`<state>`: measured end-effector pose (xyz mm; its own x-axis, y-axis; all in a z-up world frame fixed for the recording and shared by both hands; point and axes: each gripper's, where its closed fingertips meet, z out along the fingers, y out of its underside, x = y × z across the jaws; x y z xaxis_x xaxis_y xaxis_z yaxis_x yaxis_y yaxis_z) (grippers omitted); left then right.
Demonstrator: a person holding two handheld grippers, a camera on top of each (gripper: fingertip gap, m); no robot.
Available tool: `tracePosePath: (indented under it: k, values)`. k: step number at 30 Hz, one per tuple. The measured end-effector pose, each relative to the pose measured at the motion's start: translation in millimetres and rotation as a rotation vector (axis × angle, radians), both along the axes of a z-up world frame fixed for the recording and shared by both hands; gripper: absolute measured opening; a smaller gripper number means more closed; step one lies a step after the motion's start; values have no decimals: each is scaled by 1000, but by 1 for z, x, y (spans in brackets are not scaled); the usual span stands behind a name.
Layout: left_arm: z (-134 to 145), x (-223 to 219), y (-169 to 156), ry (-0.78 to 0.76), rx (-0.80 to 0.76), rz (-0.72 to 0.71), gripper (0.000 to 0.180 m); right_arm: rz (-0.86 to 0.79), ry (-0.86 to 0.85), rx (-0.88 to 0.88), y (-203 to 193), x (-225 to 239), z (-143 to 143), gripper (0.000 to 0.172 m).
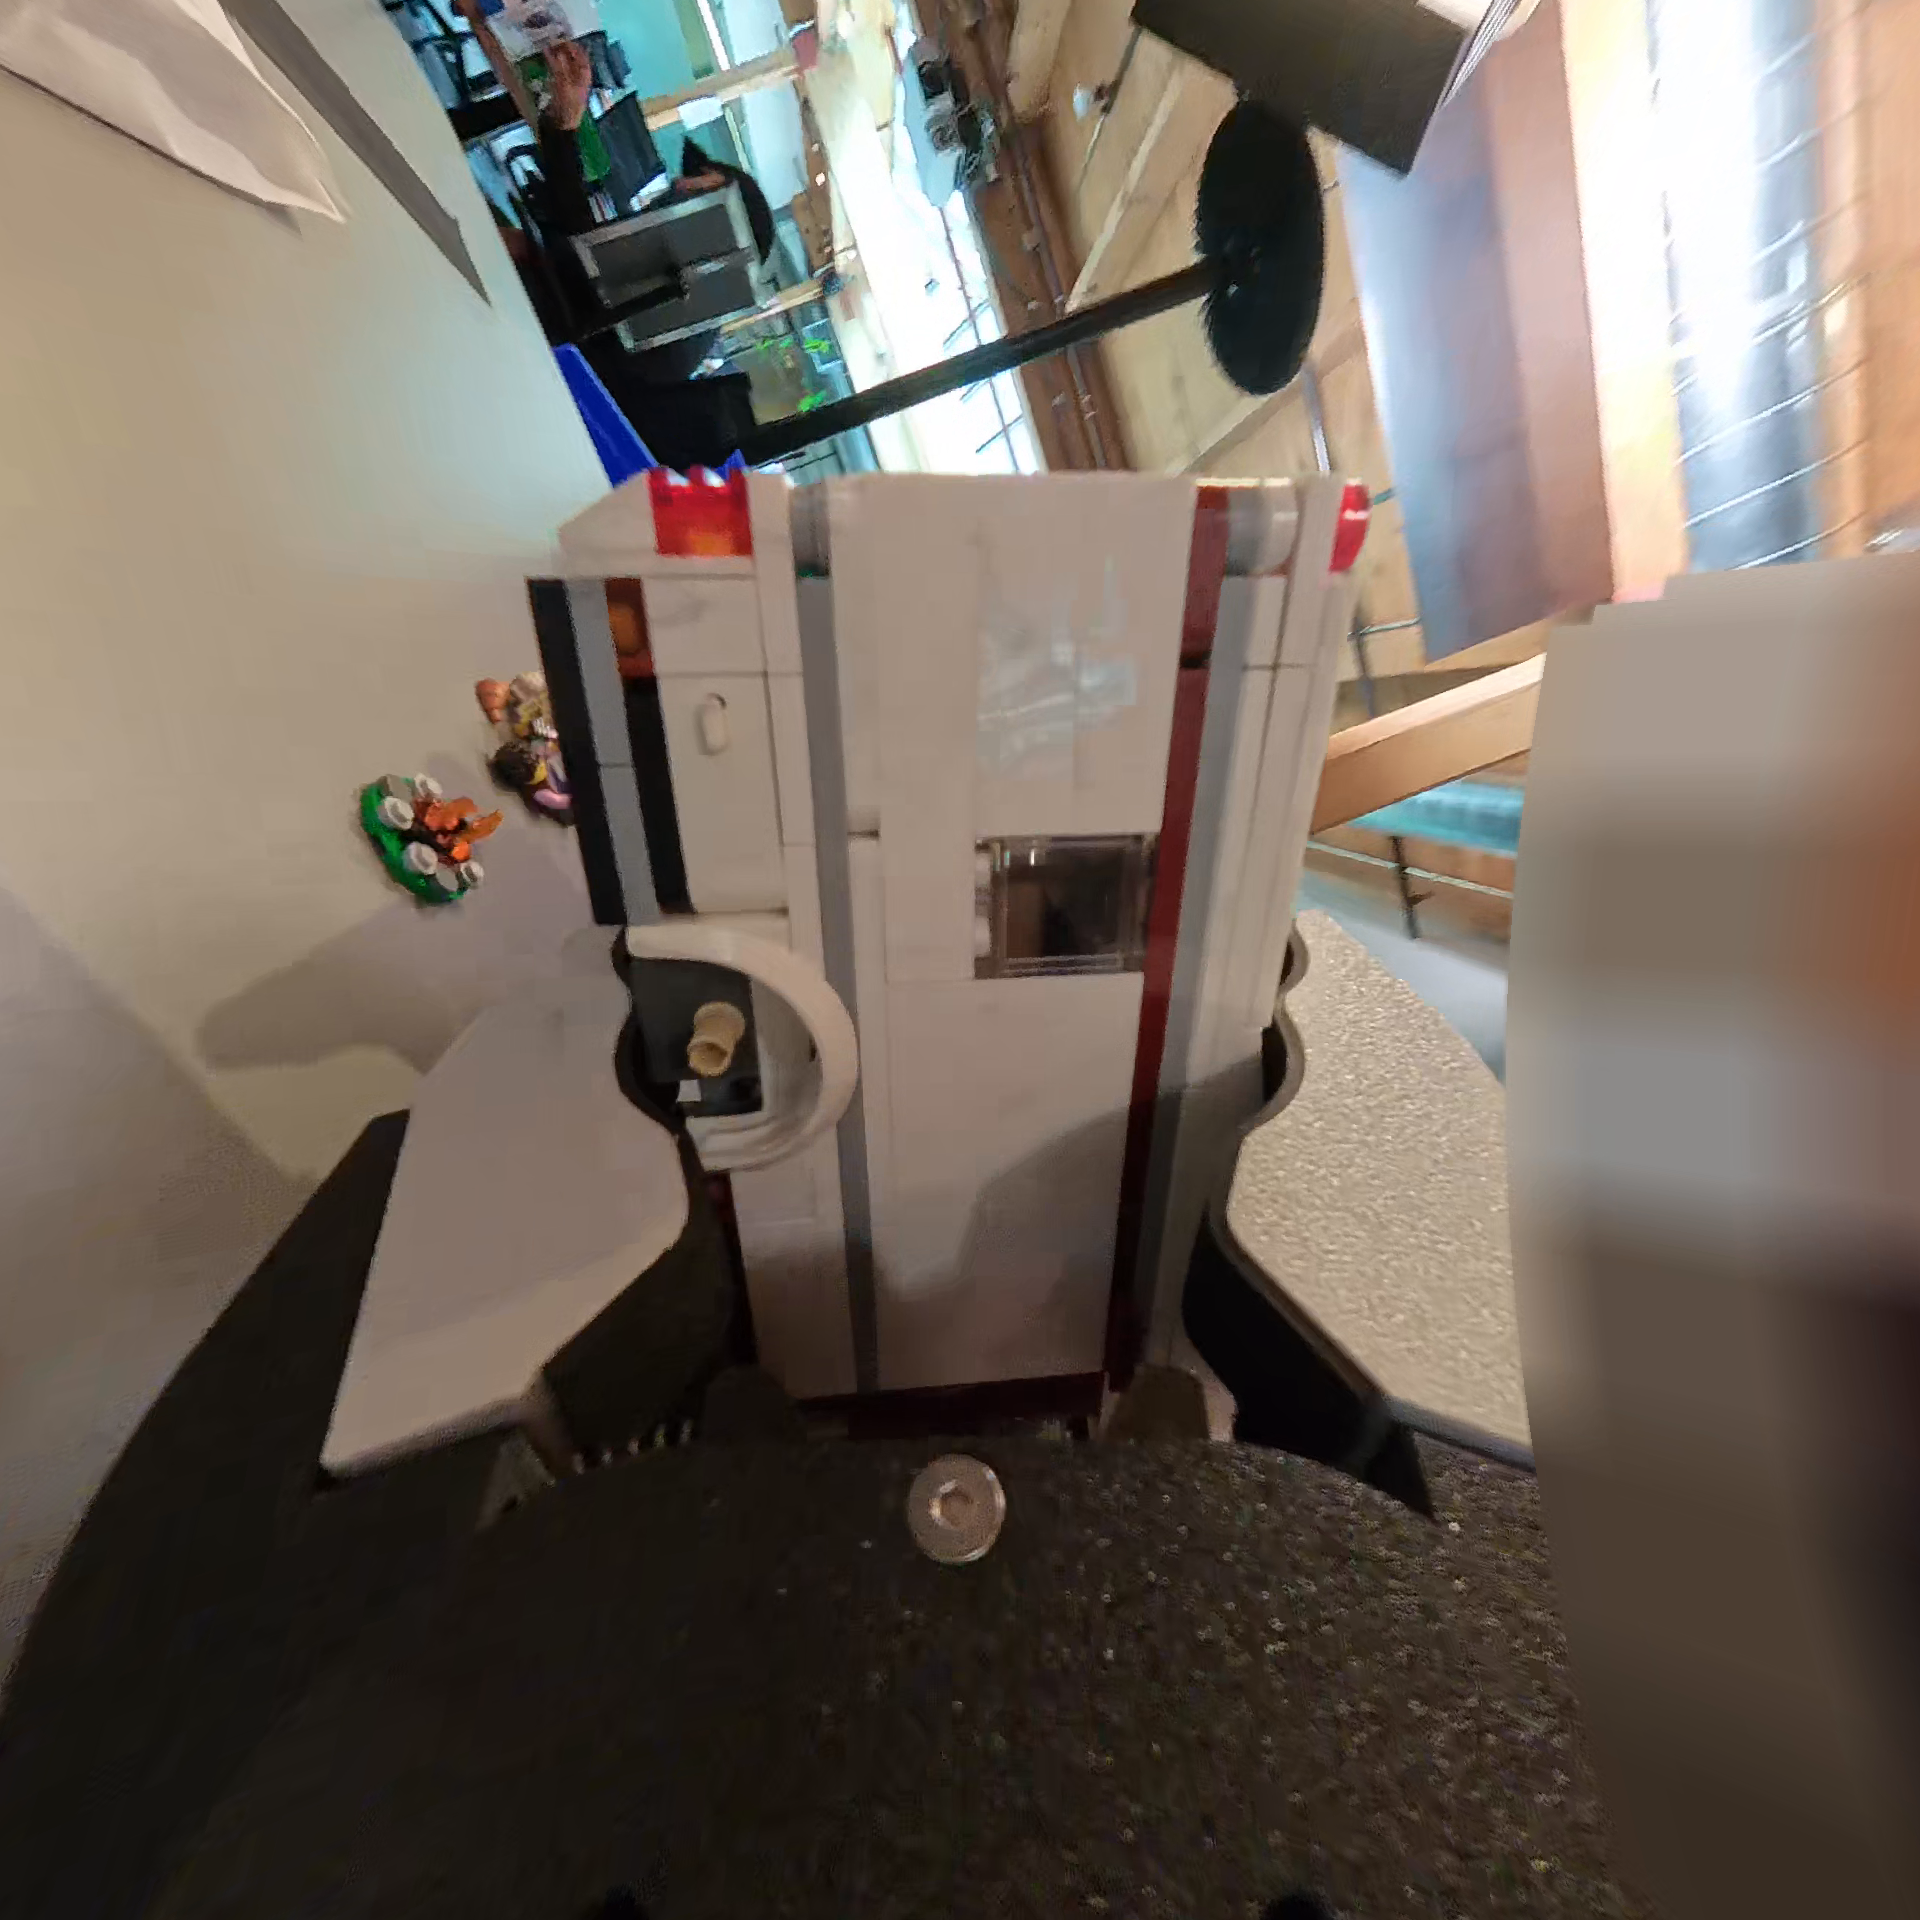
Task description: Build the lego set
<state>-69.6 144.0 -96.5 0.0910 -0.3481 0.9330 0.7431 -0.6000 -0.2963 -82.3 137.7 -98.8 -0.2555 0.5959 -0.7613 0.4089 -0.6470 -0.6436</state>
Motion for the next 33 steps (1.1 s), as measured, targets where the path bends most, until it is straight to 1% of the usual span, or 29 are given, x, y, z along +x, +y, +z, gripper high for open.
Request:
tracePosePath:
  k: [4, 7, 9, 13, 14, 20, 25, 28, 33]
  values:
    - [2, -22, 2, -50, 35, -12, 110, -35, -6, 191, 15, 1, -3, 85]
    - [2, -35, 3, -63, 53, -21, 110, -58, -8, 342, 23, 2, -13, 82]
    - [1, -40, 4, -70, 65, -29, 110, -47, -27, 453, 21, 6, -25, 76]
    - [2, -45, 2, -72, 64, -35, 110, 21, -114, 755, 11, 18, -56, 65]
    - [1, -46, 1, -63, 63, -28, 110, 48, -134, 801, 8, 21, -63, 62]
    - [-5, -47, -1, -49, 55, -30, 110, 179, -171, 848, -14, 25, -89, 49]
    - [-2, -51, 0, -88, 69, -25, 110, 250, -207, 918, -31, 21, -106, 39]
    - [-3, -54, 0, -84, 69, -25, 111, 251, -212, 993, -34, 16, -110, 37]
    - [-4, -62, 2, -81, 57, -11, 110, 298, -194, 1051, -45, 13, -113, 36]
